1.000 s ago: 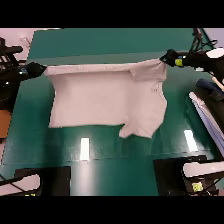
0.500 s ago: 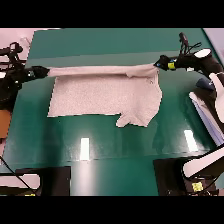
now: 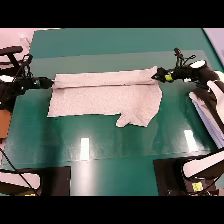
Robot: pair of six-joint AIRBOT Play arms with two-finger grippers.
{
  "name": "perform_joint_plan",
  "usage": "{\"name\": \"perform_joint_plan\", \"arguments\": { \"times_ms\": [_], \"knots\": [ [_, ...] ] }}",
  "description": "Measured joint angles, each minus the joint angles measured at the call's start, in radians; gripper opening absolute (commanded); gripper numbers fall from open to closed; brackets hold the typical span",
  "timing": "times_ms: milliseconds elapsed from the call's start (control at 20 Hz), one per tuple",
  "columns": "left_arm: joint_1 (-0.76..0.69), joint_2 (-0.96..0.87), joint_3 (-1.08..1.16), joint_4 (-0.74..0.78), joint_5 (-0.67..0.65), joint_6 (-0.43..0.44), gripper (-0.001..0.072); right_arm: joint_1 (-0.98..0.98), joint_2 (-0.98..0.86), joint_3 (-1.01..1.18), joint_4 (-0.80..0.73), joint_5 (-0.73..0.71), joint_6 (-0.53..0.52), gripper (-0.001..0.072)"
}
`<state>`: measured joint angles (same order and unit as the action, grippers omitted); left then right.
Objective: Fold the shirts.
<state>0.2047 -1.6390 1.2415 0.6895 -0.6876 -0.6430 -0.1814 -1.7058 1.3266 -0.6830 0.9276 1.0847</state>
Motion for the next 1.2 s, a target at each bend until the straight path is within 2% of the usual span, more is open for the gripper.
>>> {"name": "perform_joint_plan", "arguments": {
  "times_ms": [50,100,150,300,350,600,850,1200],
  "knots": [
    [0.0,-0.002,0.0,0.007,-0.009,-0.005,0.0363,0.003,0.002,-0.003,-0.001,0.0,0.0,0.0074],
    [0.0,-0.003,0.002,0.011,-0.015,-0.012,0.06,0.005,0.003,-0.006,0.0,0.0,0.0,0.0317],
    [0.003,-0.003,0.008,0.019,-0.026,-0.032,0.0601,0.005,0.007,-0.007,-0.001,0.002,-0.001,0.0531],
    [0.037,0.008,0.046,0.059,-0.086,-0.147,0.0603,-0.026,0.043,-0.01,-0.001,0.033,-0.004,0.0536],
    [0.057,0.016,0.053,0.069,-0.117,-0.184,0.0688,-0.047,0.06,-0.011,-0.002,0.051,-0.006,0.0536],
    [0.185,0.071,-0.006,0.124,-0.349,-0.321,0.0698,-0.168,0.162,-0.034,-0.005,0.2,-0.011,0.0533],
    [0.227,0.113,-0.178,0.16,-0.515,-0.364,0.0698,-0.231,0.316,-0.222,-0.027,0.233,-0.014,0.0531],
    [0.237,0.124,-0.262,0.129,-0.544,-0.375,0.0676,-0.252,0.501,-0.462,-0.025,0.182,-0.034,0.053]
  ]
}}
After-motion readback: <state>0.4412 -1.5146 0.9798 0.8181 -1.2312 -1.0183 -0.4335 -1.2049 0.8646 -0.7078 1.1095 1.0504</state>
